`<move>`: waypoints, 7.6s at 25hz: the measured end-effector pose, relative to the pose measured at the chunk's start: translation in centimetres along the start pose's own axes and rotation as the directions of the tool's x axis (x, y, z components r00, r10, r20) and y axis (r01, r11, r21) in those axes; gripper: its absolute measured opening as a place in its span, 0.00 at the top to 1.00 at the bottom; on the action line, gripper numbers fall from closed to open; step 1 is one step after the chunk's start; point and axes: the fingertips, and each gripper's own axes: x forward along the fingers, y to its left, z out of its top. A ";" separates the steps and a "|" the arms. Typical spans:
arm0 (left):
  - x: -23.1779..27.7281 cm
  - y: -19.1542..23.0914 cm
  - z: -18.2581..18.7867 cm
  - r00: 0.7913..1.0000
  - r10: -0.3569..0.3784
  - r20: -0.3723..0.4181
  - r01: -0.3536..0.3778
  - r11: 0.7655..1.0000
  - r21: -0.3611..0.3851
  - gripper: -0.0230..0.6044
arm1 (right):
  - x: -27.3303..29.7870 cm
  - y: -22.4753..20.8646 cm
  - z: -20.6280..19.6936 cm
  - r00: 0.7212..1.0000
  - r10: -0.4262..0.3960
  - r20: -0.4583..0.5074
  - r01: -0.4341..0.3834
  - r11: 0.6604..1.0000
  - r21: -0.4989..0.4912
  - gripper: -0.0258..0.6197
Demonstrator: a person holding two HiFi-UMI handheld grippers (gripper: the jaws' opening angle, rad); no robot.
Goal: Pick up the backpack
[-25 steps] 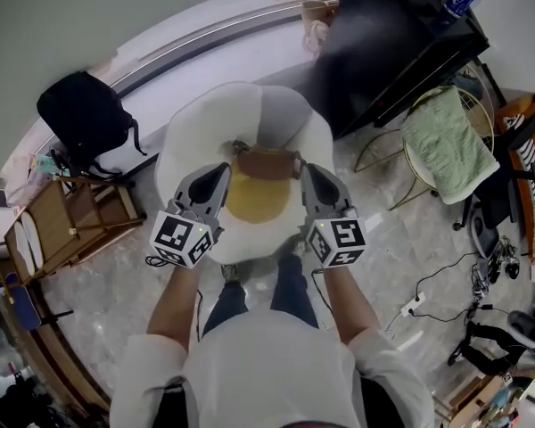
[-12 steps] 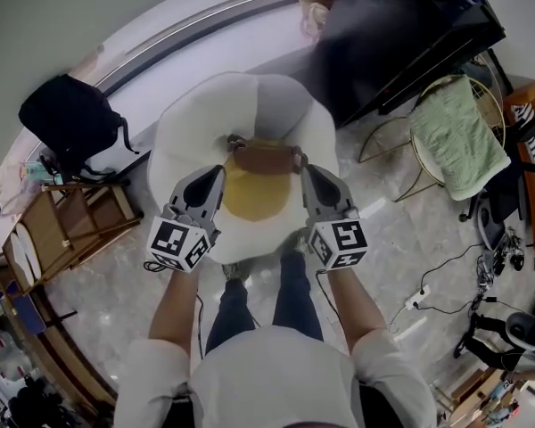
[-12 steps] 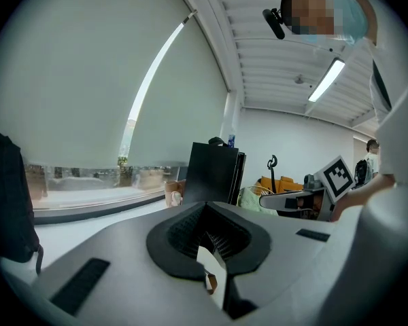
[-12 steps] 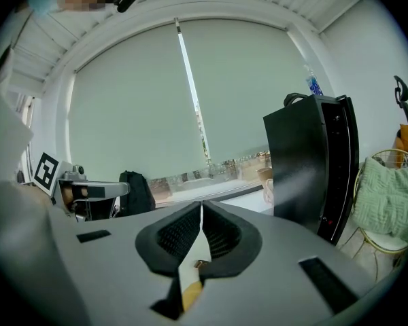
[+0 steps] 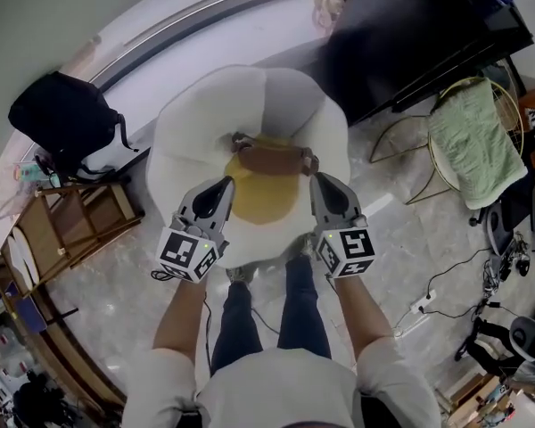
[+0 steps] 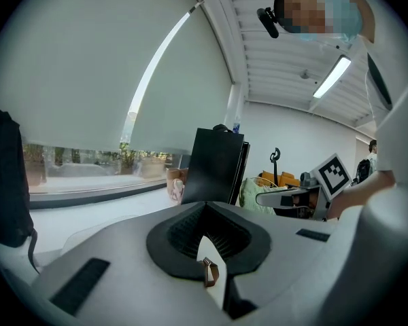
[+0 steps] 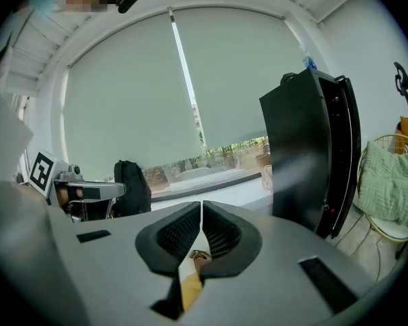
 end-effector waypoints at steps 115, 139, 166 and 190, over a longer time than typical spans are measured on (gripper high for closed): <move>18.4 17.7 -39.1 0.921 0.121 -0.369 -0.197 0.964 -0.177 0.48 | 19.0 -15.4 -30.7 0.970 -0.049 -0.237 0.016 0.990 -0.138 0.48; 20.3 17.8 -39.6 0.908 0.116 -0.403 -0.193 0.969 -0.155 0.74 | 20.6 -14.5 -33.2 0.961 -0.012 -0.276 -0.022 0.993 -0.118 0.71; 11.4 10.1 -20.3 0.943 0.122 -0.309 -0.166 0.979 -0.120 0.76 | 9.3 -7.9 -14.4 0.986 -0.054 -0.159 0.027 0.986 -0.165 0.71; -1.1 1.3 1.1 0.965 0.156 -0.211 -0.166 0.986 -0.029 0.76 | -5.4 1.7 5.4 0.995 -0.099 0.000 0.098 0.981 -0.167 0.71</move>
